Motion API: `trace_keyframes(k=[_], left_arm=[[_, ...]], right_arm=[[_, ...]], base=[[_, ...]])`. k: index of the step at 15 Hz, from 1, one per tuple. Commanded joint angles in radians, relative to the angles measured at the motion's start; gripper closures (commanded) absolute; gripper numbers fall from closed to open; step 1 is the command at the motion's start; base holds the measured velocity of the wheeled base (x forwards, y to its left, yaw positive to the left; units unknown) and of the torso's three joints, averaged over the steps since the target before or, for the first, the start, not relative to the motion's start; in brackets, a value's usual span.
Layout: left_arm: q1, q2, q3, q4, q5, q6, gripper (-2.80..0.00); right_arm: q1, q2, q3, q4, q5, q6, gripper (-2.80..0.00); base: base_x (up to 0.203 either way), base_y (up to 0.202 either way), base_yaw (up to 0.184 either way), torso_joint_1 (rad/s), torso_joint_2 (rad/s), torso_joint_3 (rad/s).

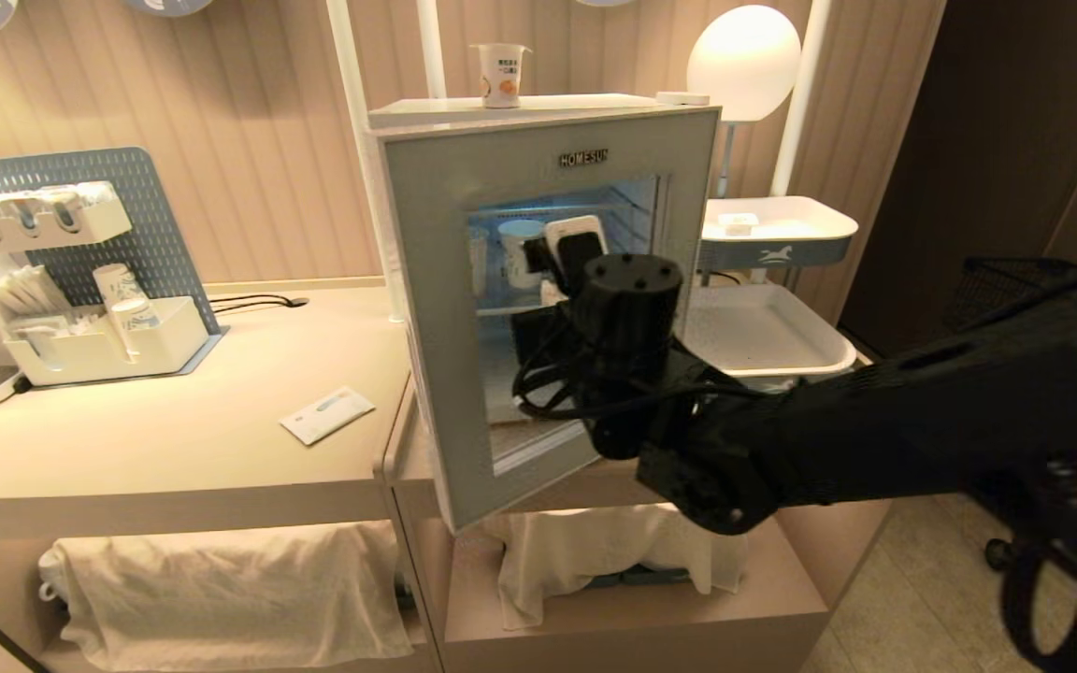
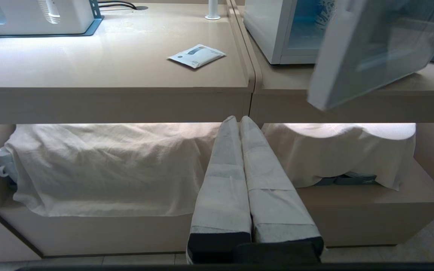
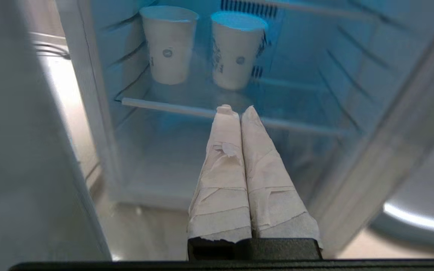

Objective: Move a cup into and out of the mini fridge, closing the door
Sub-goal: Close the freezer door

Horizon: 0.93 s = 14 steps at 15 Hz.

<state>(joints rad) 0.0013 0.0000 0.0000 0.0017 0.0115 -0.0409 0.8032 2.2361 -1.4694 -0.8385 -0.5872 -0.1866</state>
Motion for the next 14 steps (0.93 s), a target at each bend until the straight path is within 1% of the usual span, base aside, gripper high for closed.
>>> trace_keyframes(k=[1, 3, 5, 9, 14], left_arm=[[0.000, 0.002, 0.002, 0.000, 0.001, -0.001, 0.00], [0.000, 0.002, 0.002, 0.000, 0.001, -0.001, 0.00], [0.000, 0.002, 0.002, 0.000, 0.001, -0.001, 0.00], [0.000, 0.002, 0.002, 0.000, 0.001, -0.002, 0.00], [0.000, 0.002, 0.002, 0.000, 0.001, -0.004, 0.00]], right_arm=[[0.008, 0.187, -0.099, -0.105, -0.019, -0.138, 0.00], [0.004, 0.238, -0.132, -0.143, -0.047, -0.169, 0.00], [-0.012, 0.261, -0.153, -0.140, -0.048, -0.172, 0.00], [-0.056, 0.363, -0.306, -0.117, -0.054, -0.183, 0.00], [-0.103, 0.411, -0.360, -0.113, -0.065, -0.184, 0.00]], base=[[0.000, 0.000, 0.000, 0.000, 0.00, 0.000], [0.000, 0.000, 0.000, 0.000, 0.00, 0.000], [0.000, 0.000, 0.000, 0.000, 0.00, 0.000], [0.000, 0.000, 0.000, 0.000, 0.00, 0.000], [0.000, 0.000, 0.000, 0.000, 0.00, 0.000]])
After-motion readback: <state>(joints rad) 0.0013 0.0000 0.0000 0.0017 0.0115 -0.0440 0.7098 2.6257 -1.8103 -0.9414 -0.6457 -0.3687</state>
